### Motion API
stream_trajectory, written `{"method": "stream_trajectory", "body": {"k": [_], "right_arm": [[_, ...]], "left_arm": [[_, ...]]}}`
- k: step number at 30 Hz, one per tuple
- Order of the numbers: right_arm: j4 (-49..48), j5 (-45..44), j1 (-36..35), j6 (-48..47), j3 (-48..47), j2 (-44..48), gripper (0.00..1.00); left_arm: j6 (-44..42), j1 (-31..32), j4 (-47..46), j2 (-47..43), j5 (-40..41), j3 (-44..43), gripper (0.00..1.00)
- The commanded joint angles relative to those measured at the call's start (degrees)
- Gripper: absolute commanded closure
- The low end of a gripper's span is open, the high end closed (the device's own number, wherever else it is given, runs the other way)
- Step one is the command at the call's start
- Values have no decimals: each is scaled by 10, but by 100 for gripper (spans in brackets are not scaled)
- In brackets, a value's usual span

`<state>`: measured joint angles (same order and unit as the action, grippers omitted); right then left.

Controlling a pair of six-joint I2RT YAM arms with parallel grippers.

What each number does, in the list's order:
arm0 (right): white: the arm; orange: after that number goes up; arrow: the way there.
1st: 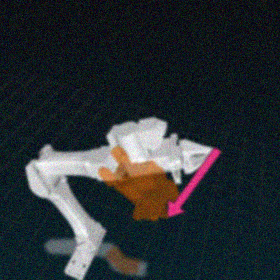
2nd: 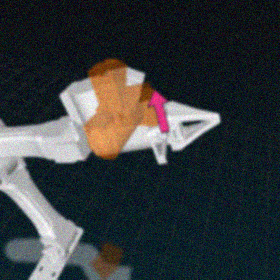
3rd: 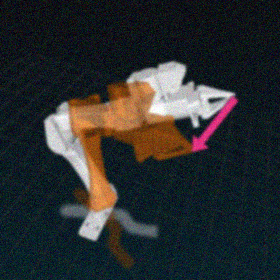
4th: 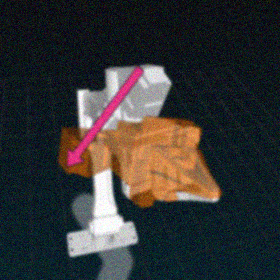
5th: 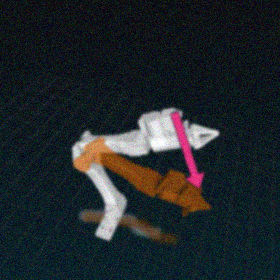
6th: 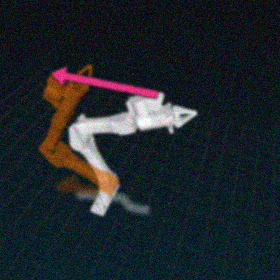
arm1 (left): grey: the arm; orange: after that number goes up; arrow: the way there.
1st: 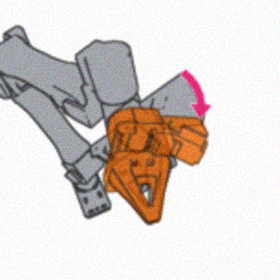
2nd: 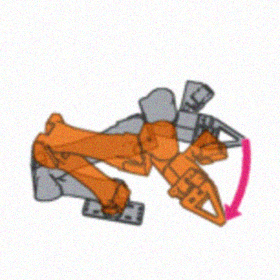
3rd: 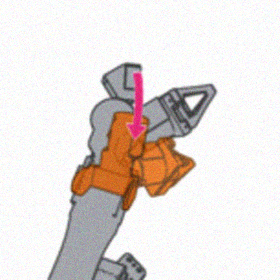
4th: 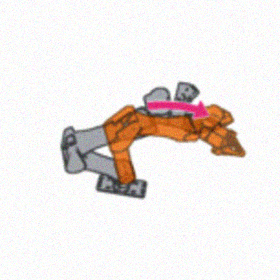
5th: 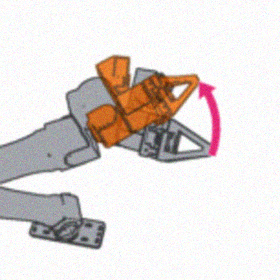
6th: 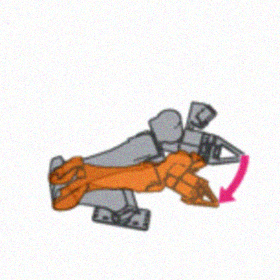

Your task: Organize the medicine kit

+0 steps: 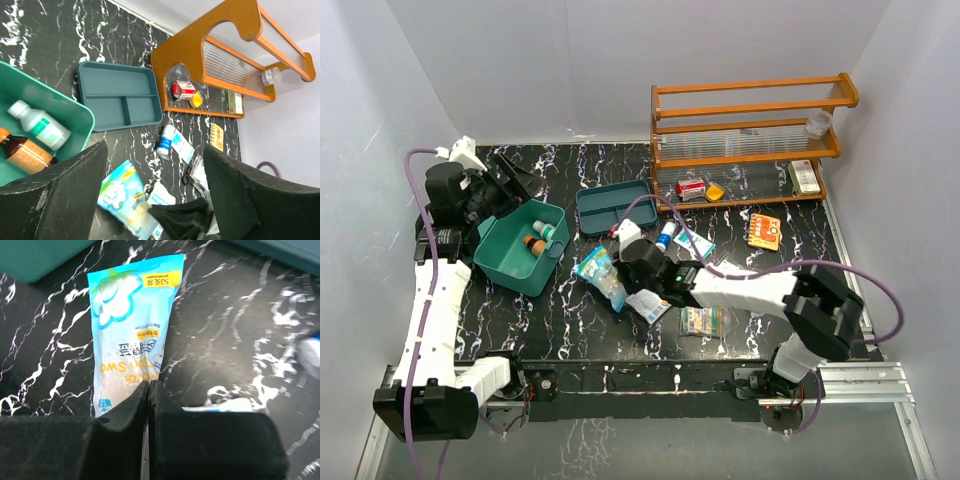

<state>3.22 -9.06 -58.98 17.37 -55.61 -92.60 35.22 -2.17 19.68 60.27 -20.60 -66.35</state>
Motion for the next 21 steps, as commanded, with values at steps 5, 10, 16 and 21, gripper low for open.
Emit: {"method": "stream_trajectory", "body": {"k": [5,10,16,21], "right_arm": [[-83,-201,1,46,45,133,100],[-110,-187,1,8,12,163,100],[-122,-47,1,-91,-35,172,100],[-118,44,1,-139,-75,168,100]], "left_arm": [[89,-2,-106,21,-160,54,21],[6,-2,-41,54,-241,8,12],[-131,-2,94,118,-313,-61,5],[-88,-2,10,108,-423,-10,4]]}}
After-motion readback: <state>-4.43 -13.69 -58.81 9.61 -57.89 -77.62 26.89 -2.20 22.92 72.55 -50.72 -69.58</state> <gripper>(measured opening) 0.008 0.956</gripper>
